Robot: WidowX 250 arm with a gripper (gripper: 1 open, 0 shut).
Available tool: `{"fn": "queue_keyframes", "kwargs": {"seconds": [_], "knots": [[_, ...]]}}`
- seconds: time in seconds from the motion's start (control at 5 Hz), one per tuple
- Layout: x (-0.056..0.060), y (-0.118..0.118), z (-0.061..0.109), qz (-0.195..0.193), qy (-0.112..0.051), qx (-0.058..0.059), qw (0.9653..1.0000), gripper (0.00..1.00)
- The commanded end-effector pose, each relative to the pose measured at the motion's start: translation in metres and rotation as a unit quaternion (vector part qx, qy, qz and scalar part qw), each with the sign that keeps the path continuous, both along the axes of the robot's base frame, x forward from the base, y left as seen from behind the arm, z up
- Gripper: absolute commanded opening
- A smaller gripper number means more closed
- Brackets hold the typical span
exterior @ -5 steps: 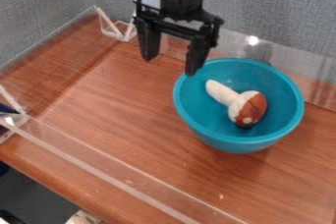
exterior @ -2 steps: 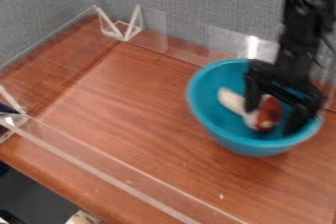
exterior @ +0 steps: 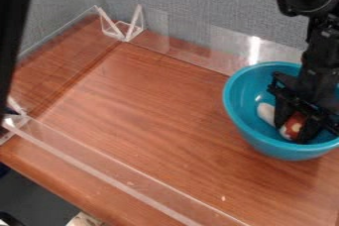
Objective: Remove the mushroom from inside the blue bowl and put it on the table
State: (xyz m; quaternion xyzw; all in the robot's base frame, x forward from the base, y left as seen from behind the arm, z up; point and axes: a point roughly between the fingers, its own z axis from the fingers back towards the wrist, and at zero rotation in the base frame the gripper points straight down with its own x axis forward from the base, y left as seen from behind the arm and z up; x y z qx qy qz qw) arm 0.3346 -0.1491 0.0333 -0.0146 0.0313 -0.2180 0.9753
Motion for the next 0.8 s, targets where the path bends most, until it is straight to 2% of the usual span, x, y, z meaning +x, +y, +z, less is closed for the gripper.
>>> {"fn": "queue_keyframes", "kwargs": {"seconds": [0.0, 0.6], "knots": [[-0.009, 0.007, 0.011, -0.008, -0.006, -0.002, 1.0, 0.0], [-0.026, 0.033, 0.012, -0.01, 0.003, 0.004, 0.9999, 0.0]]}}
